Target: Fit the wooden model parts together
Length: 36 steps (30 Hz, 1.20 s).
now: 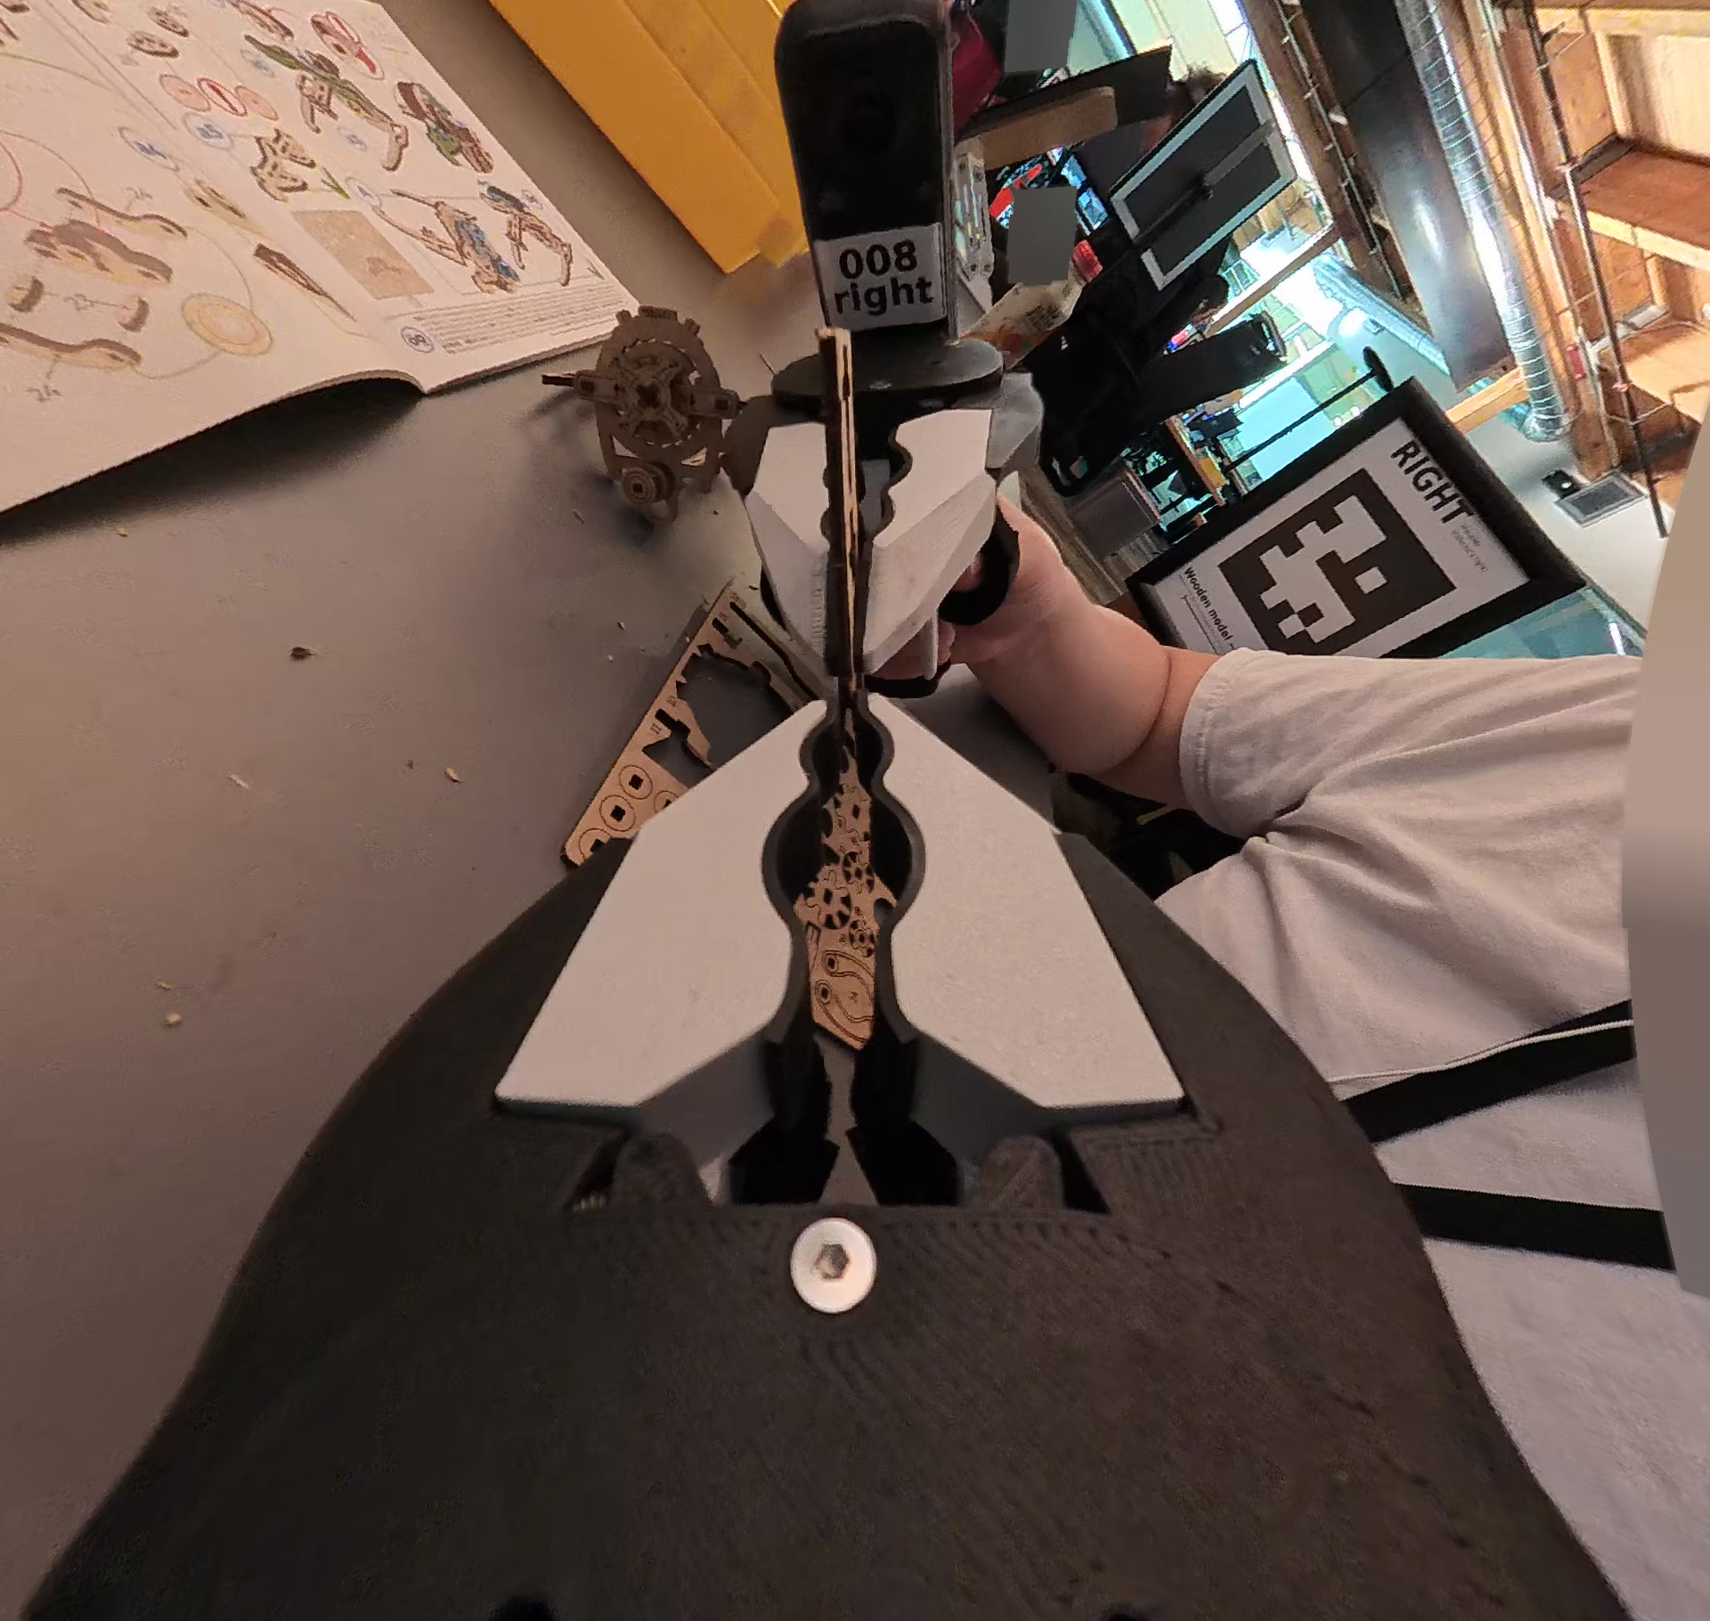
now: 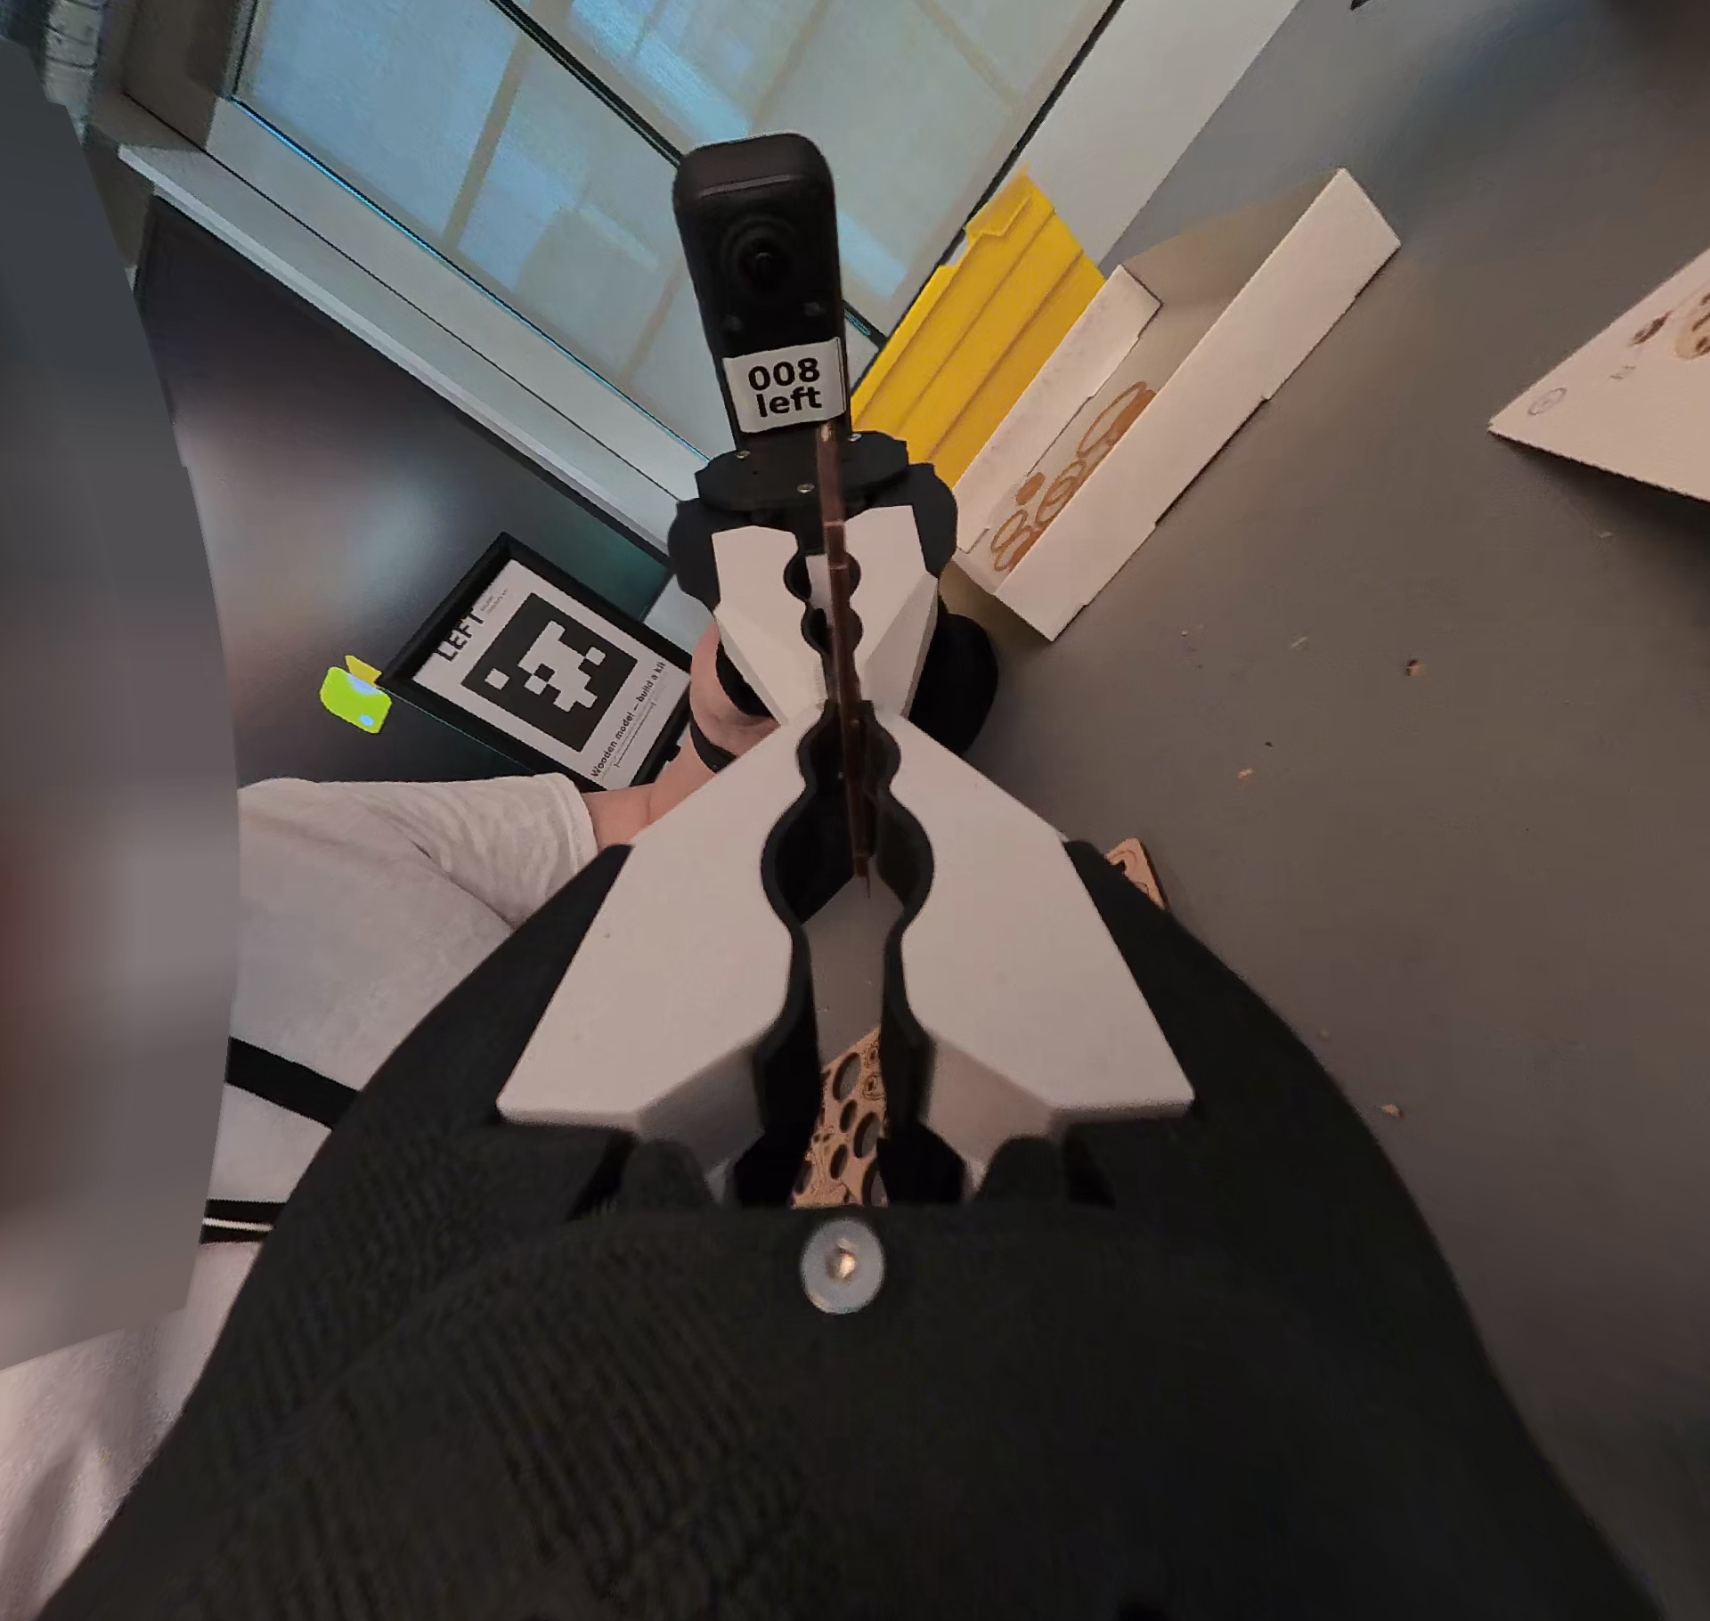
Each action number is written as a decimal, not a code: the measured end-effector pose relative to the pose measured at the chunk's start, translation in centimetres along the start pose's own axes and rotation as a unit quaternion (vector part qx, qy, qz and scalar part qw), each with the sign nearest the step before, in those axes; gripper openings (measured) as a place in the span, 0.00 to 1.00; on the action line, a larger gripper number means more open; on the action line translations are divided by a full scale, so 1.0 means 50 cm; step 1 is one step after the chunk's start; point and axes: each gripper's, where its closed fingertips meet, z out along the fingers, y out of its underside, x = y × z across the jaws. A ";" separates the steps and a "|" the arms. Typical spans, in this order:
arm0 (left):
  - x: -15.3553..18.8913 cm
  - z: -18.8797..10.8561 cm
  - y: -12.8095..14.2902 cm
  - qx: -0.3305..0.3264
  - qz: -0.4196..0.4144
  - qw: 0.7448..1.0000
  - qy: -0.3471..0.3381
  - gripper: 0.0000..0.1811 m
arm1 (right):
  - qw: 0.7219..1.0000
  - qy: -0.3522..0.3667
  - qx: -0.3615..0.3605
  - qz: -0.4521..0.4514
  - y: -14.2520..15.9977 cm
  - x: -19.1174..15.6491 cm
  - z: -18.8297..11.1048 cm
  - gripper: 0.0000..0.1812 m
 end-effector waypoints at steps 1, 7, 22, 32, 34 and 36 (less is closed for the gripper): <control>-0.002 0.000 0.001 -0.001 0.001 1.000 -0.002 0.00 | 1.000 -0.001 0.001 0.006 0.001 0.002 0.000 0.01; -0.005 0.007 0.009 -0.010 0.012 1.000 -0.009 0.00 | 1.000 0.014 -0.017 -0.002 0.009 0.008 -0.005 0.00; -0.008 0.020 0.002 0.012 0.072 0.996 -0.056 0.00 | 0.990 0.086 -0.042 -0.103 0.003 0.008 -0.018 0.00; -0.011 0.017 -0.003 0.017 0.068 0.996 -0.056 0.00 | 0.988 0.090 -0.031 -0.118 -0.004 0.005 -0.013 0.01; -0.013 0.015 -0.005 0.019 0.067 0.996 -0.059 0.00 | 0.989 0.092 -0.024 -0.114 -0.007 0.006 -0.013 0.02; -0.012 0.015 -0.005 0.020 0.064 0.996 -0.059 0.00 | 0.989 0.094 -0.024 -0.111 -0.008 0.008 -0.014 0.02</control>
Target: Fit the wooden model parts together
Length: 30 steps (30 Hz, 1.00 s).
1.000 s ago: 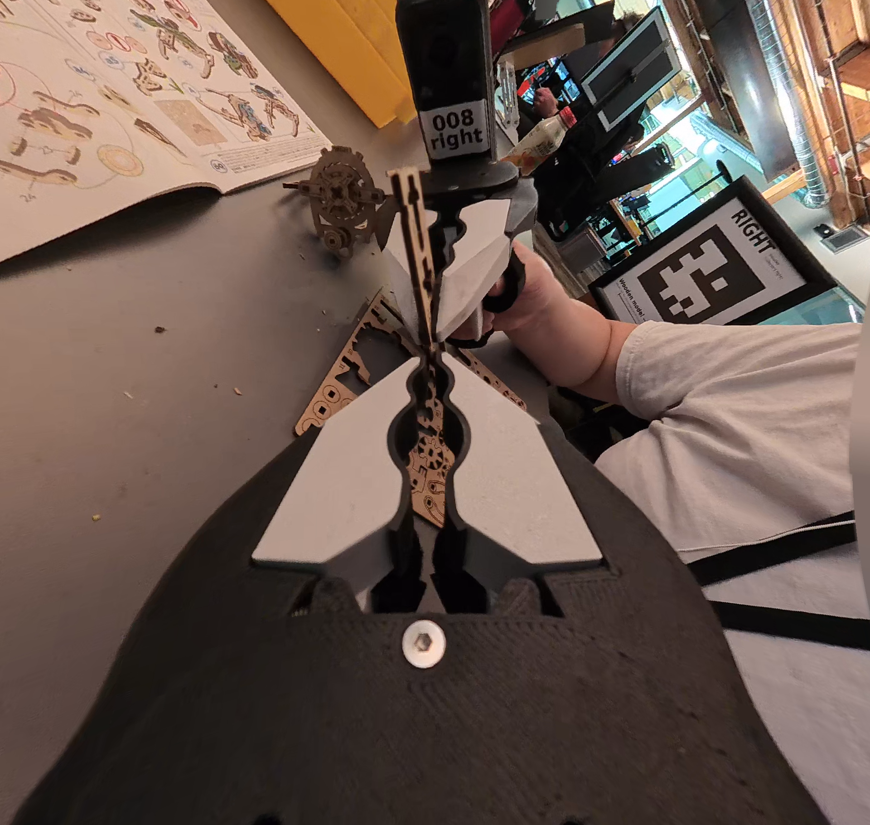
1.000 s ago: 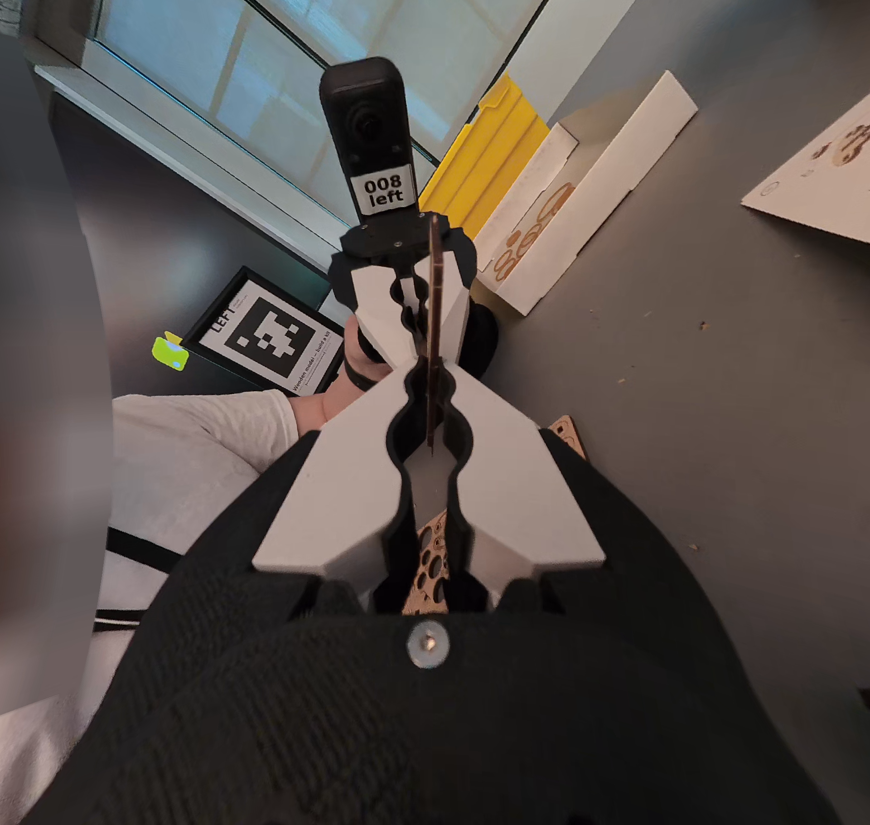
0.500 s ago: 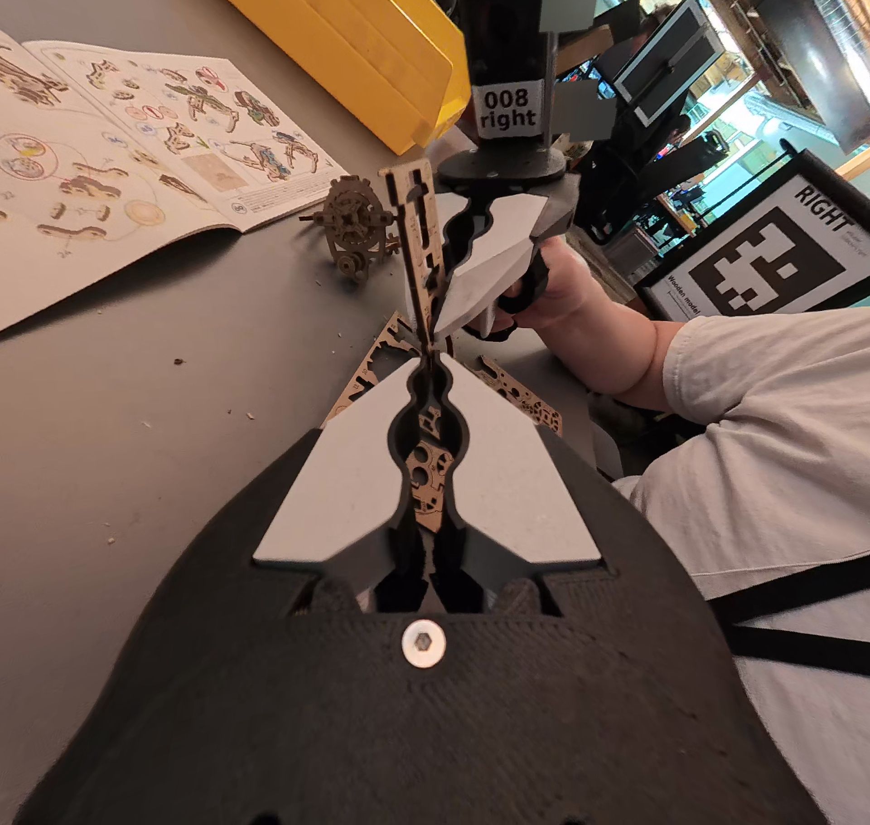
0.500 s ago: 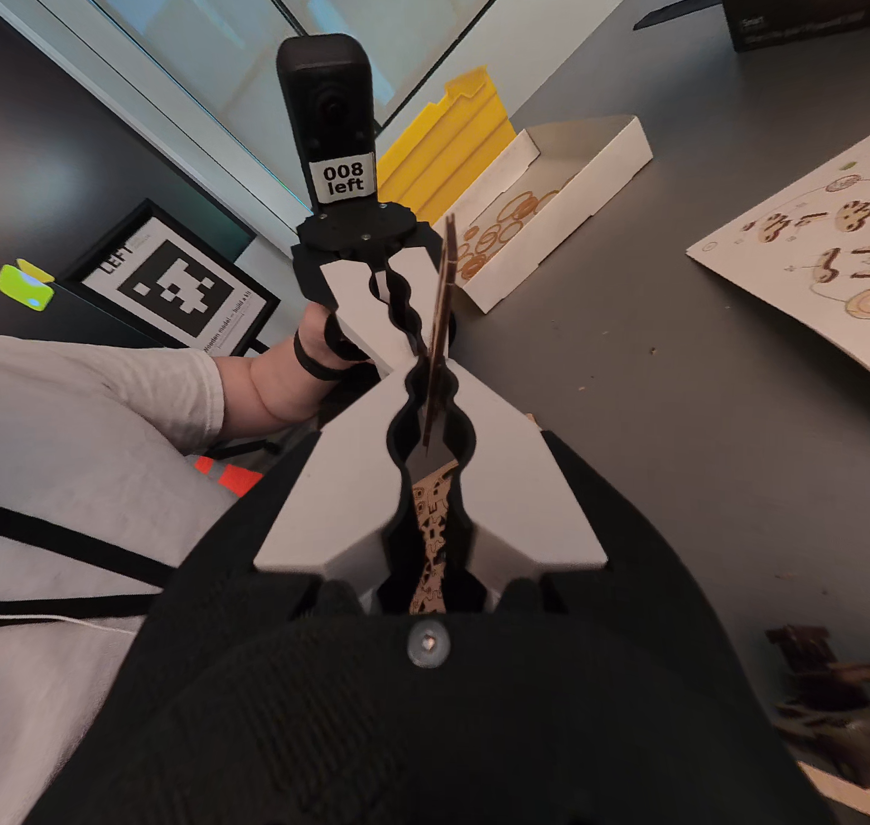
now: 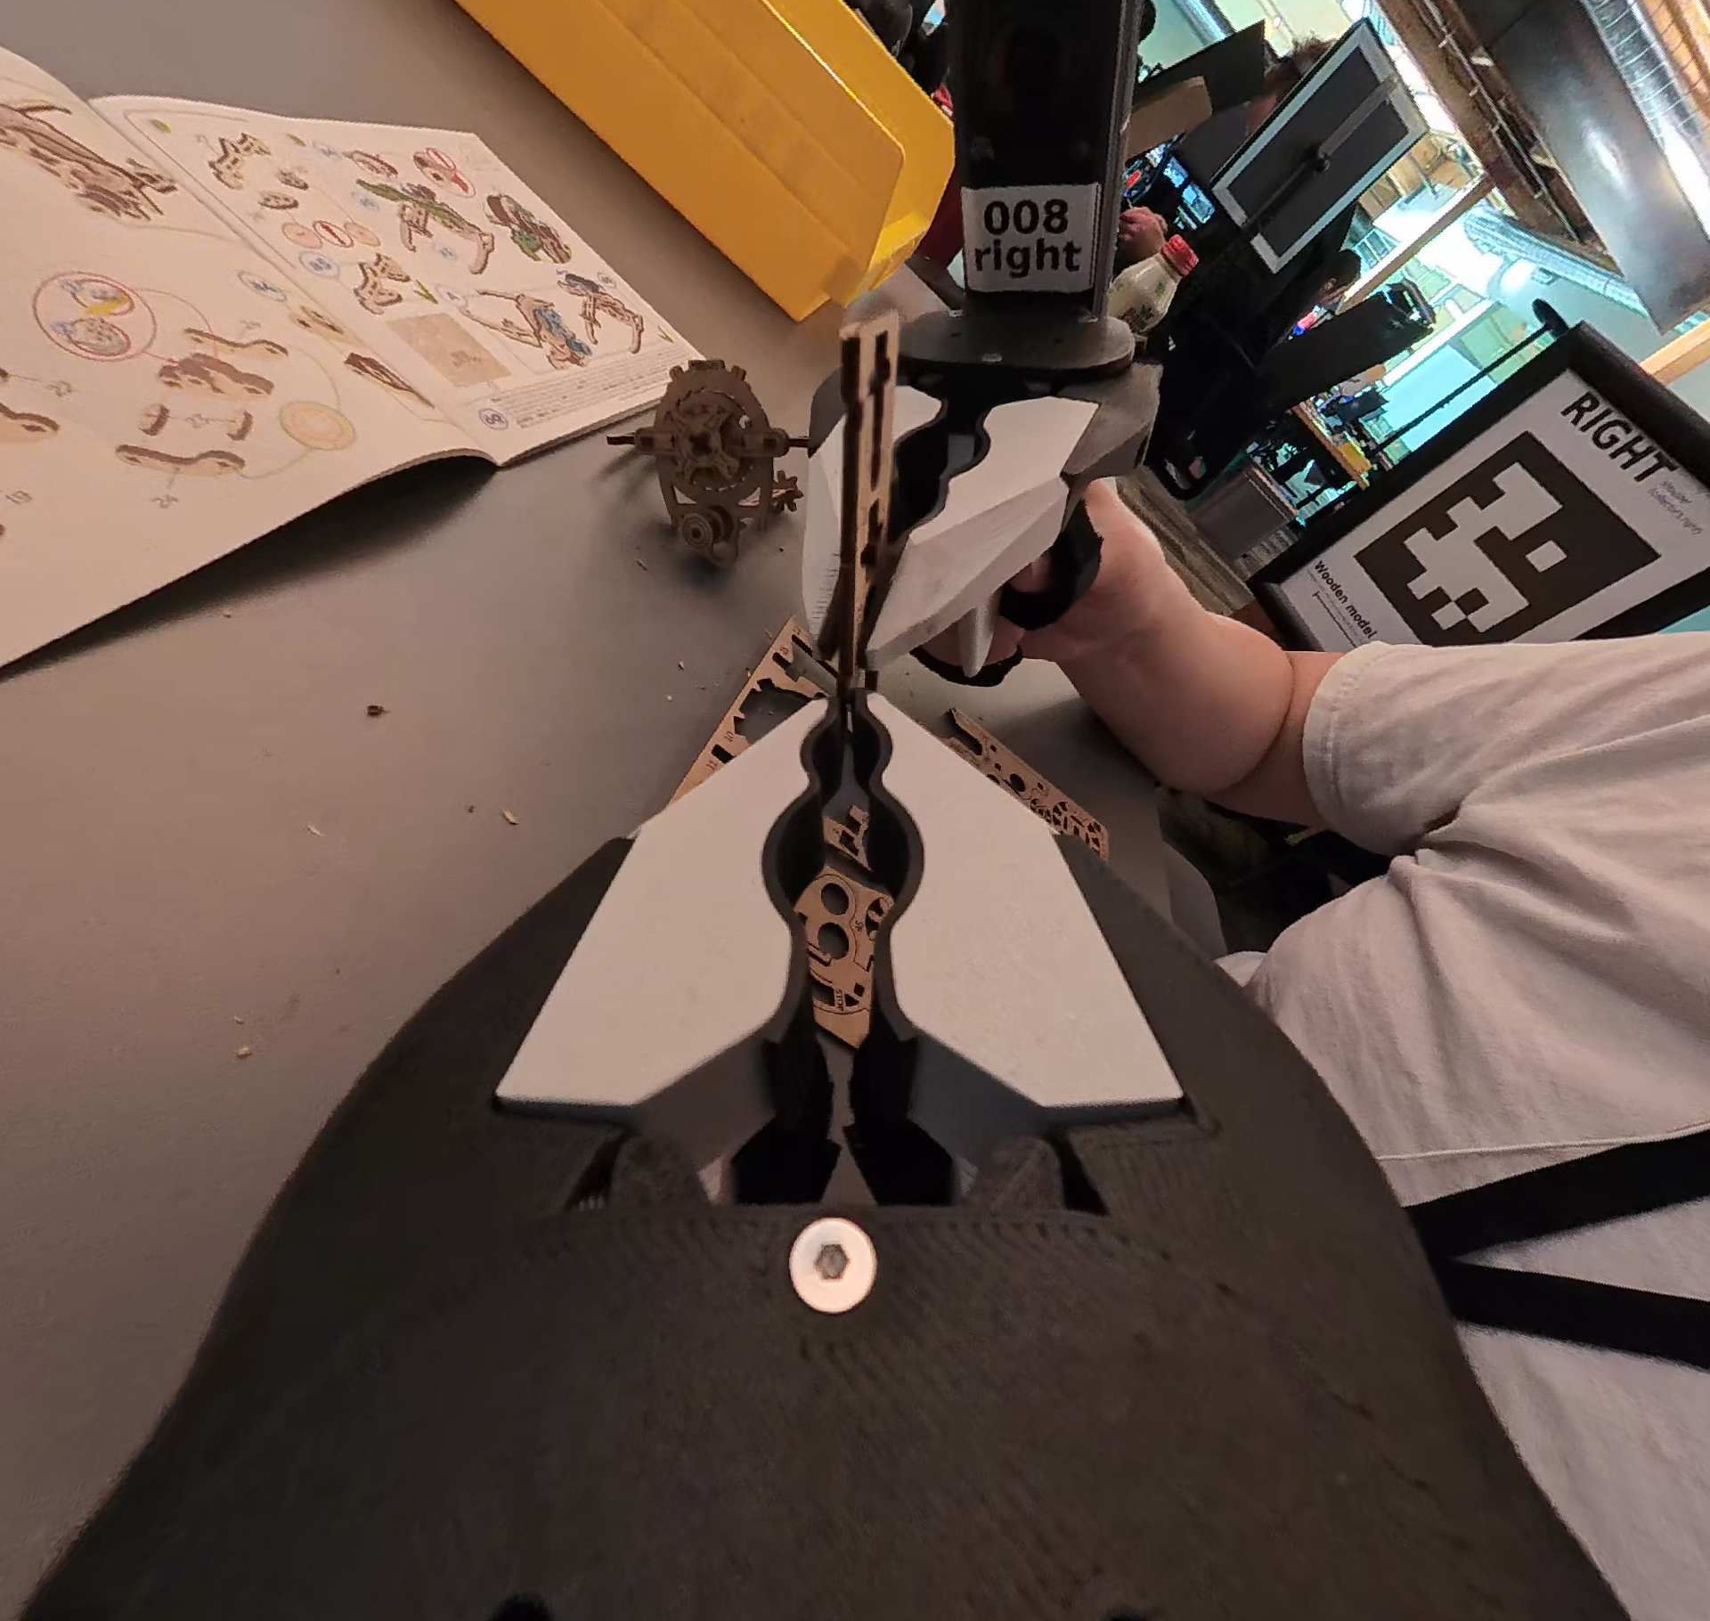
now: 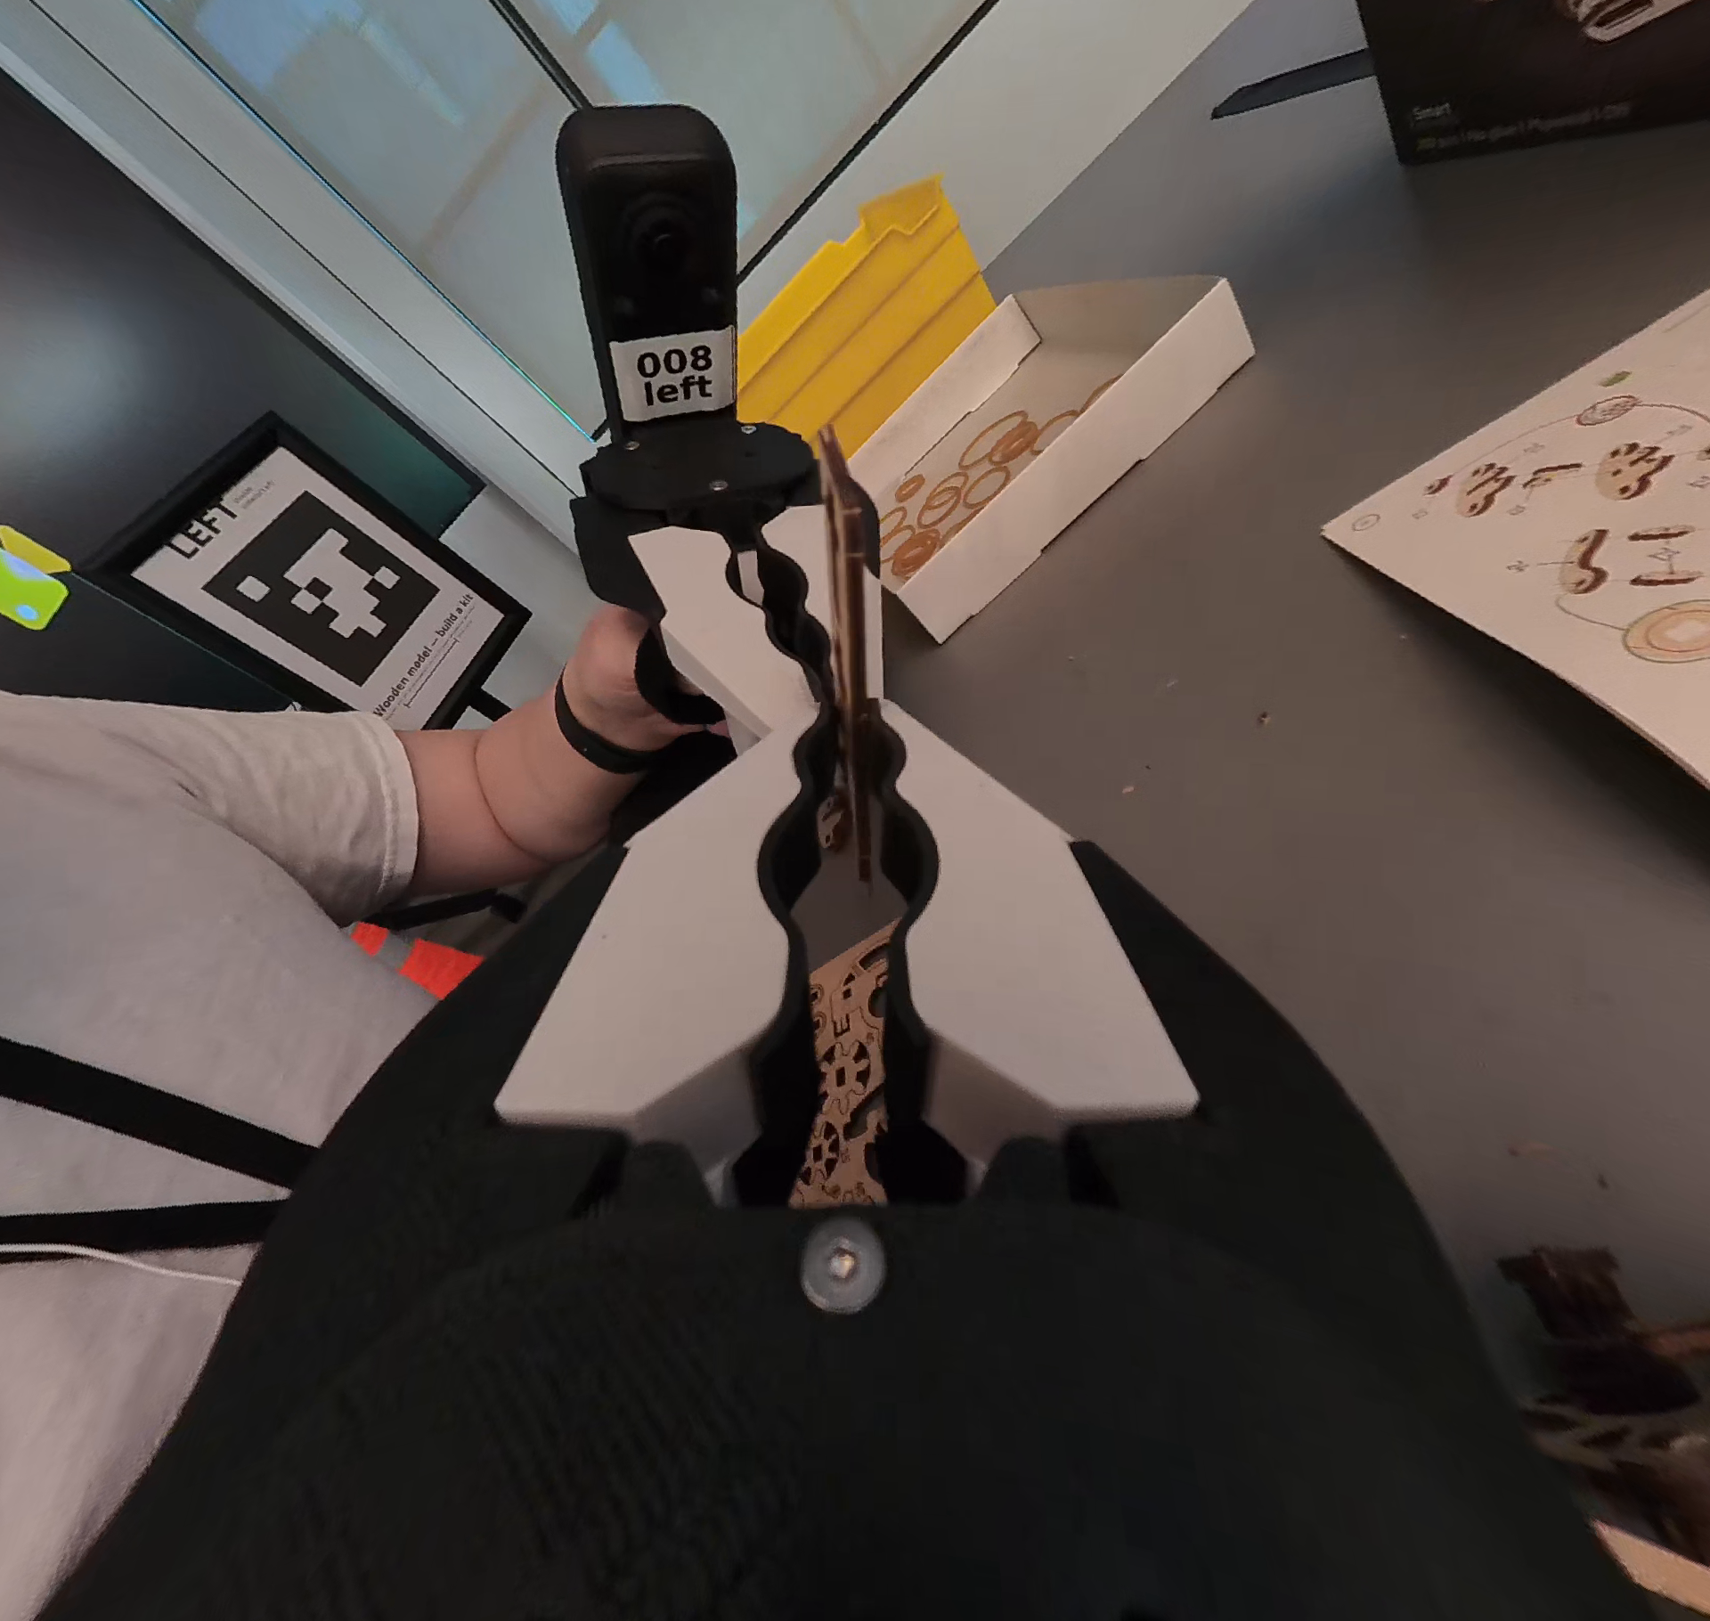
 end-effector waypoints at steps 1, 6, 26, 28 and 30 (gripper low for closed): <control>-0.001 0.000 0.001 -0.001 0.001 1.000 -0.003 0.00 | 1.000 0.002 0.000 0.002 0.000 0.002 0.000 0.02; 0.000 0.000 0.000 0.000 -0.002 1.000 -0.004 0.00 | 1.000 0.000 0.003 0.011 -0.002 0.002 0.000 0.02; 0.011 0.005 -0.007 0.017 -0.021 0.999 0.039 0.00 | 0.999 -0.021 0.001 0.032 -0.006 -0.009 -0.008 0.00; 0.015 0.006 -0.005 0.013 -0.031 0.998 0.053 0.00 | 0.999 -0.028 -0.003 0.035 -0.003 -0.012 -0.006 0.00; 0.011 0.008 0.001 0.000 -0.008 0.999 0.033 0.00 | 0.999 -0.018 -0.014 0.024 0.004 -0.006 -0.005 0.00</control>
